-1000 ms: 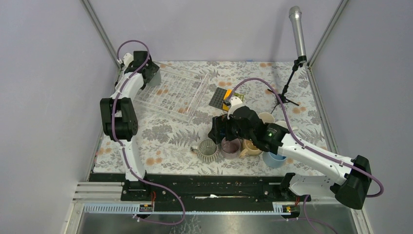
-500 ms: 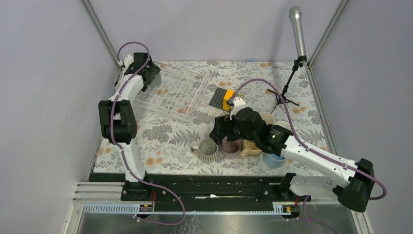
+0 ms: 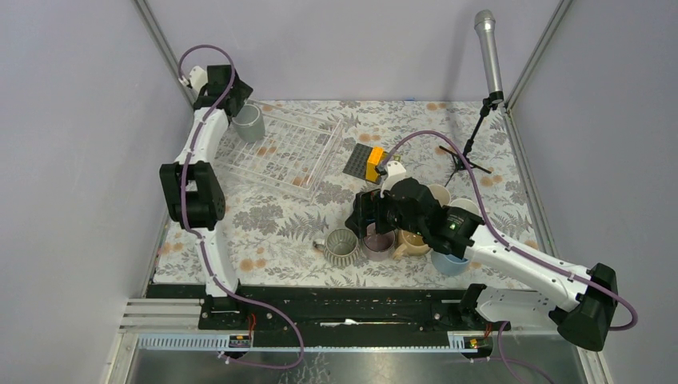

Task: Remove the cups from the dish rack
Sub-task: Move the cup to the dish rack.

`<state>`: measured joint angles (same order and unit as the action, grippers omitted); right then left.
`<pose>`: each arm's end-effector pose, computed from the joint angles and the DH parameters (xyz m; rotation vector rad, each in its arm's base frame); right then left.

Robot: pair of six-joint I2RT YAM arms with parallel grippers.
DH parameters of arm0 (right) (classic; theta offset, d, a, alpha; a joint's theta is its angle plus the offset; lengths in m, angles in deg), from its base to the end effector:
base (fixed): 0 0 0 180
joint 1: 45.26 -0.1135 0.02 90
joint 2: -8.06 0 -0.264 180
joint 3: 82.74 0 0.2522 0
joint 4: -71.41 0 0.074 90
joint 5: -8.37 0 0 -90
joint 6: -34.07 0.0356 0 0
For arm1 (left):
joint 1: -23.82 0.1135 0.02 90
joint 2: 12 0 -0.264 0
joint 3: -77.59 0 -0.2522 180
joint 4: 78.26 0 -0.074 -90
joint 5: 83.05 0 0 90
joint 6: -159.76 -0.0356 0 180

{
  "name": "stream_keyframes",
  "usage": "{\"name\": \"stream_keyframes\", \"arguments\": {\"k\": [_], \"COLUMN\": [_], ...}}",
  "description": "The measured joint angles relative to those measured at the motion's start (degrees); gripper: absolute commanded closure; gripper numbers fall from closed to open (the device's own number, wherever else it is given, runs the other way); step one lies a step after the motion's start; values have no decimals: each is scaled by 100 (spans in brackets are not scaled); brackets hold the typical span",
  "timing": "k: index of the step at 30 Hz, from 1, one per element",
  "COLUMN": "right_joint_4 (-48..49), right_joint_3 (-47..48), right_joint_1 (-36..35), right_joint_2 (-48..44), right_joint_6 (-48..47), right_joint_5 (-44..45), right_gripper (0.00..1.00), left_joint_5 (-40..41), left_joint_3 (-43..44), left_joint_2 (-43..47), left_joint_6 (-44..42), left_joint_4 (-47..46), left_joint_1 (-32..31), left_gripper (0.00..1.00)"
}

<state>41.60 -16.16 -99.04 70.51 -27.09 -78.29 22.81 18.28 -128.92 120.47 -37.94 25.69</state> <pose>0.1483 0.1990 0.3183 -0.4208 2.0832 0.8355 0.4776 0.0253 0.3010 -1.1031 1.8876 -0.1774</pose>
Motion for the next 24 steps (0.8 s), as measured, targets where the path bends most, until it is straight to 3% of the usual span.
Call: {"name": "stream_keyframes", "arguments": {"k": [13, 24], "right_joint_4": [-133, -149], "right_joint_3": [2, 2], "right_joint_1": [0, 0], "right_joint_2": [-24, -24], "right_joint_6": [0, 0], "right_joint_5": [0, 0], "right_gripper": [0, 0], "left_joint_5": [258, 184], "left_joint_3": [2048, 2293], "left_joint_2": [-1519, -1904], "left_joint_6": [-660, -946], "left_joint_4": [730, 920], "left_joint_1": [131, 195], "left_gripper": [1, 1]}}
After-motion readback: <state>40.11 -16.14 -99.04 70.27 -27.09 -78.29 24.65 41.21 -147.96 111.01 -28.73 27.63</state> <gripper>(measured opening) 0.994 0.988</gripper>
